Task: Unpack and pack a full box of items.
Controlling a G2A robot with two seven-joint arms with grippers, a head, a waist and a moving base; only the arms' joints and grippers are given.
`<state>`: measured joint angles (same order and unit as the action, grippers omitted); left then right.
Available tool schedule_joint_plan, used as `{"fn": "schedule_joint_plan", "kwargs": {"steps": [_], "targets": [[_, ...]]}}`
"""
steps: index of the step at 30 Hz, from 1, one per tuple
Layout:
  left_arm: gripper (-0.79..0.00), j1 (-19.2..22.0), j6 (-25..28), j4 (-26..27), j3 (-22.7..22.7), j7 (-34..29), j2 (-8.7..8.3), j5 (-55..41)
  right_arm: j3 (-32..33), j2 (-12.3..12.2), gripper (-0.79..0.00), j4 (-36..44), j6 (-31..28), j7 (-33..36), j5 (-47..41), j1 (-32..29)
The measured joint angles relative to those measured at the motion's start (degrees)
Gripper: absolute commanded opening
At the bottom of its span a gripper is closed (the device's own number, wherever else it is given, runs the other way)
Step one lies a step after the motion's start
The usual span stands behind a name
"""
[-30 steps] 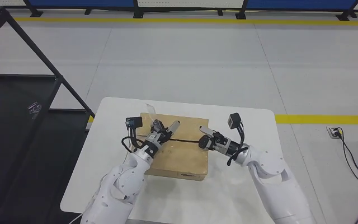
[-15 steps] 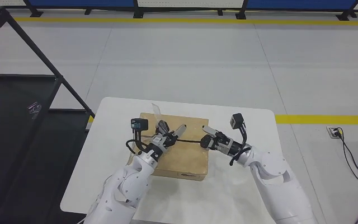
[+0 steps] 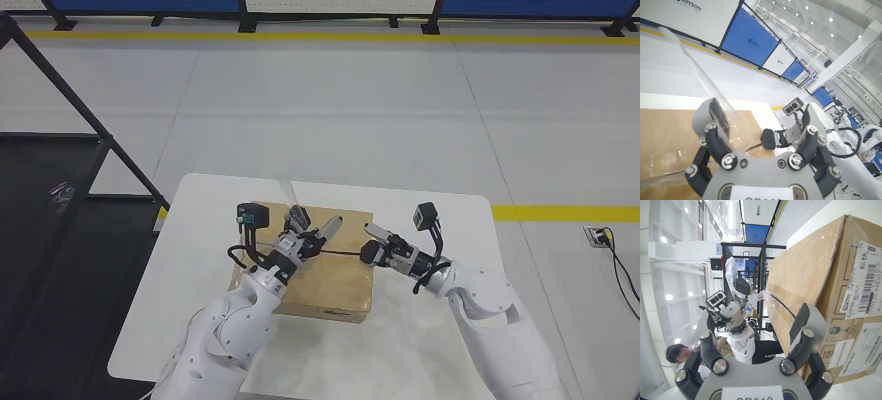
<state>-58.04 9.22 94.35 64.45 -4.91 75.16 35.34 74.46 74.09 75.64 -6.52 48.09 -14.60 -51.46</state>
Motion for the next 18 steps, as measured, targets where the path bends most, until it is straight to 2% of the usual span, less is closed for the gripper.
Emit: {"fn": "schedule_joint_plan", "kwargs": {"steps": [18], "targets": [[0.000, 1.9, 1.8, -2.6, -0.3, -2.7, 0.47, 1.6, -1.0, -0.3, 0.000, -1.5, -0.2, 0.1, -0.8, 1.2]]}}
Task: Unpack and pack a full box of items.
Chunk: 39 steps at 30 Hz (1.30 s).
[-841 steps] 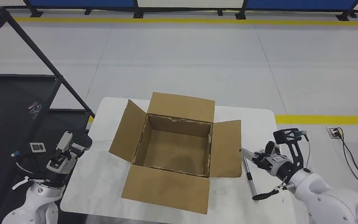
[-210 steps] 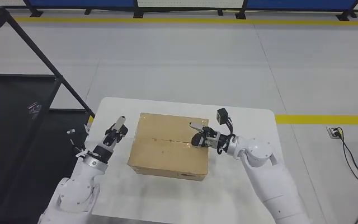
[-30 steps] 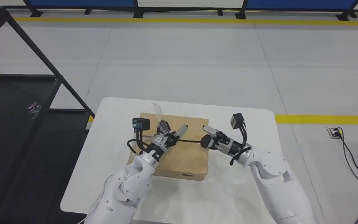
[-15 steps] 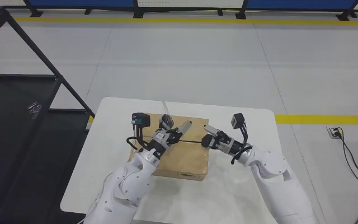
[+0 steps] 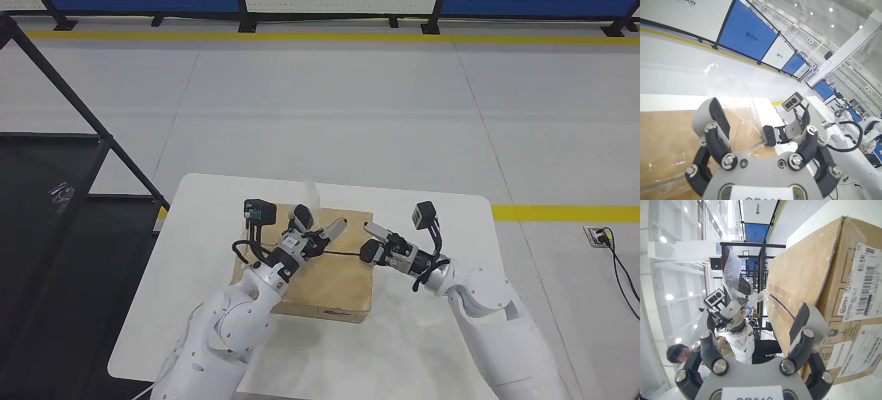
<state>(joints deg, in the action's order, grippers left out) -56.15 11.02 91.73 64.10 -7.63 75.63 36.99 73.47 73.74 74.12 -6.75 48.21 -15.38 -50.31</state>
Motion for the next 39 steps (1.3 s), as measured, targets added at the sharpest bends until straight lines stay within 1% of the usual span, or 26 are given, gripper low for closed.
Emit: {"fn": "schedule_joint_plan", "kwargs": {"steps": [12, 17, 21, 24, 29, 39], "targets": [[0.000, 0.0, 0.6, 1.2, -2.0, 0.5, 0.56, 3.2, 0.6, -0.4, 0.000, 0.5, -1.4, -1.1, -1.0, -1.1], [0.000, -0.2, 0.8, 1.5, -2.6, 0.3, 0.75, 3.8, 2.7, -0.7, 0.000, 1.6, -5.4, -3.0, -3.2, -3.5], [0.000, -0.2, 0.6, 1.6, -3.1, 0.4, 0.95, 4.6, 6.2, -1.2, 0.000, 3.8, -10.0, -4.5, -5.8, -7.4], [0.000, 0.0, 0.3, 1.2, -3.5, 0.5, 1.14, 4.8, 8.3, -1.6, 0.000, 5.6, -11.6, -4.6, -6.9, -10.2], [0.000, 0.5, -0.2, 0.6, -4.1, 0.6, 1.47, 5.1, 10.5, -2.2, 0.000, 7.4, -11.8, -3.8, -7.3, -13.1], [0.000, 1.4, -0.6, 0.7, -5.6, 0.6, 2.16, 6.2, 11.2, -2.7, 0.000, 7.8, -11.8, -3.4, -8.1, -14.5]]}}
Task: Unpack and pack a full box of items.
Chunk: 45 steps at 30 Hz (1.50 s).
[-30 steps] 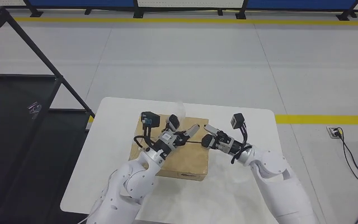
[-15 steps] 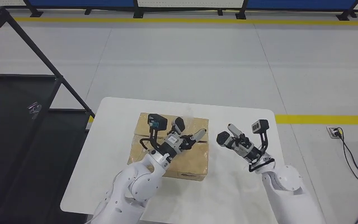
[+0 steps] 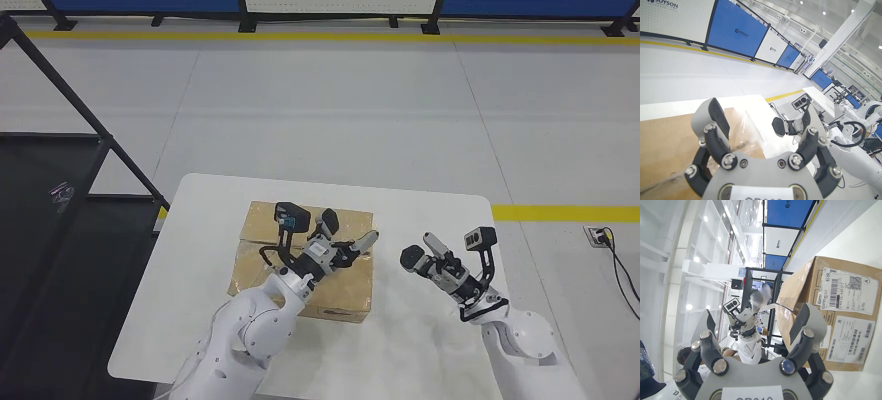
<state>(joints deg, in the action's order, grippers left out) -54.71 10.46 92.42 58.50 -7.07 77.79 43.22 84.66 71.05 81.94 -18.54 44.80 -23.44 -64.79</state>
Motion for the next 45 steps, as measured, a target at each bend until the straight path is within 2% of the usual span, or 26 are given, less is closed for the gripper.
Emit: {"fn": "schedule_joint_plan", "kwargs": {"steps": [11, 14, 24, 27, 30, 34, 38, 40, 43, 45], "targets": [[0.000, 1.3, -0.5, 0.5, -2.0, 0.2, 0.93, 1.0, 0.4, -0.4, 0.000, -0.1, -0.3, 0.3, -0.7, -0.9], [0.000, 0.8, 0.1, 2.1, -1.8, 0.7, 1.02, 0.8, 0.3, -0.5, 0.000, -0.3, -0.3, 0.3, -0.8, -0.9], [0.000, -2.7, 3.4, 11.6, 4.0, 1.6, 0.46, -4.8, -1.0, -0.6, 0.000, -2.2, 0.0, 0.6, -1.2, 1.3], [0.000, -4.7, 5.0, 15.3, 7.3, 2.5, 0.08, -7.5, -1.4, -0.6, 0.000, -2.6, 0.1, 0.6, -1.2, 1.9], [0.000, -7.4, 6.9, 19.4, 12.5, 4.3, -0.49, -10.2, -1.6, -0.6, 0.000, -3.1, 0.2, 0.6, -1.1, 2.5], [0.000, -13.1, 9.2, 22.6, 24.2, 3.7, -1.61, -20.2, -1.8, -0.8, 0.000, -3.3, 0.1, 0.7, -0.2, 2.9], [0.000, -17.3, 9.7, 20.2, 38.2, -4.6, -3.04, -33.9, -2.2, -1.1, 0.000, -2.1, -1.2, 2.4, 2.9, 3.2], [0.000, -18.7, 9.8, 17.3, 44.6, -10.0, -3.77, -39.5, -2.2, -1.2, 0.000, -2.0, 0.5, 2.0, 4.4, 3.4], [0.000, -21.2, 11.2, 13.4, 51.4, -18.0, -4.71, -45.5, -2.1, -1.2, 0.000, -2.1, 0.5, 1.7, 4.3, 3.4], [0.000, -23.1, 13.0, 11.8, 54.0, -22.2, -5.16, -45.8, -2.1, -1.2, 0.000, -2.1, 0.4, 1.7, 4.3, 3.4]]}}
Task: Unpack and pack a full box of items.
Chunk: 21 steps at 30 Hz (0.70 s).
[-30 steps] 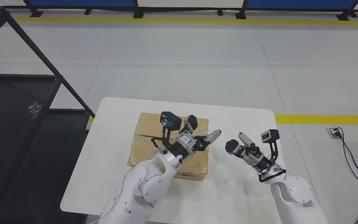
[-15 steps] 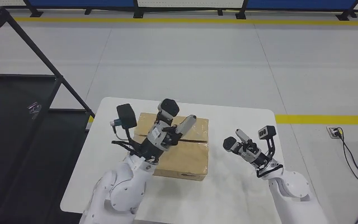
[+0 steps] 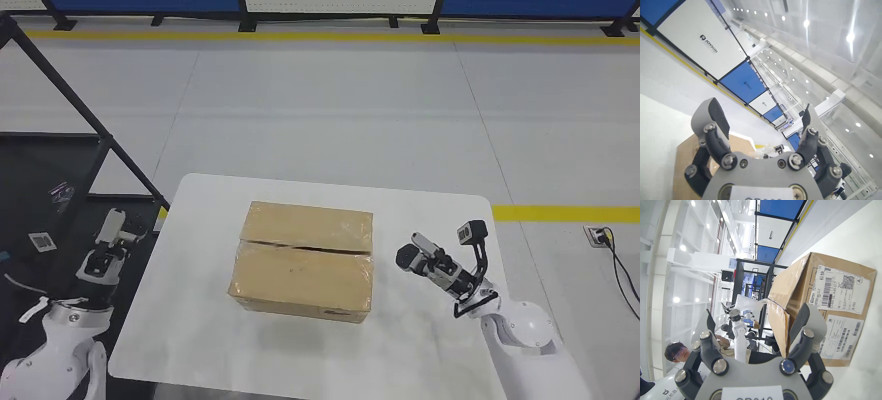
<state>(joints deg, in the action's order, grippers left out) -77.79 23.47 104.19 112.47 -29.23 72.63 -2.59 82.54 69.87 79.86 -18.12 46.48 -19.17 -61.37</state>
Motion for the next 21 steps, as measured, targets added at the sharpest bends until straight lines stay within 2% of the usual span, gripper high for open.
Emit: {"fn": "schedule_joint_plan", "kwargs": {"steps": [2, 9, 13, 17, 18, 21], "targets": [[0.000, -0.8, 1.0, -0.4, 0.7, -1.9, -0.14, 0.5, 0.0, 0.0, 0.000, 0.0, 0.0, 0.0, 0.0, 0.0], [0.000, -0.7, 0.7, -0.3, 0.5, -1.4, -0.12, 0.5, -1.5, 0.3, 0.000, 2.7, -2.5, -2.5, -0.2, -0.3], [0.000, 0.0, -1.0, -0.2, -2.3, -1.8, -0.26, 4.7, -2.0, 0.5, 0.000, 3.7, -6.2, -3.7, -1.6, -0.3], [0.000, 4.1, -7.3, -2.5, -7.1, -9.6, -0.78, 2.2, -2.3, 0.4, 0.000, 5.6, -10.7, -5.5, 2.0, -1.7], [0.000, 5.8, -10.0, -3.6, -8.4, -13.1, -1.03, 1.4, -2.3, 0.4, 0.000, 6.1, -11.4, -5.8, 4.0, -2.1], [0.000, 9.7, -14.3, -5.4, -10.1, -21.2, -1.75, 2.7, -2.3, 0.4, 0.000, 6.1, -11.3, -5.8, 3.9, -2.2]]}}
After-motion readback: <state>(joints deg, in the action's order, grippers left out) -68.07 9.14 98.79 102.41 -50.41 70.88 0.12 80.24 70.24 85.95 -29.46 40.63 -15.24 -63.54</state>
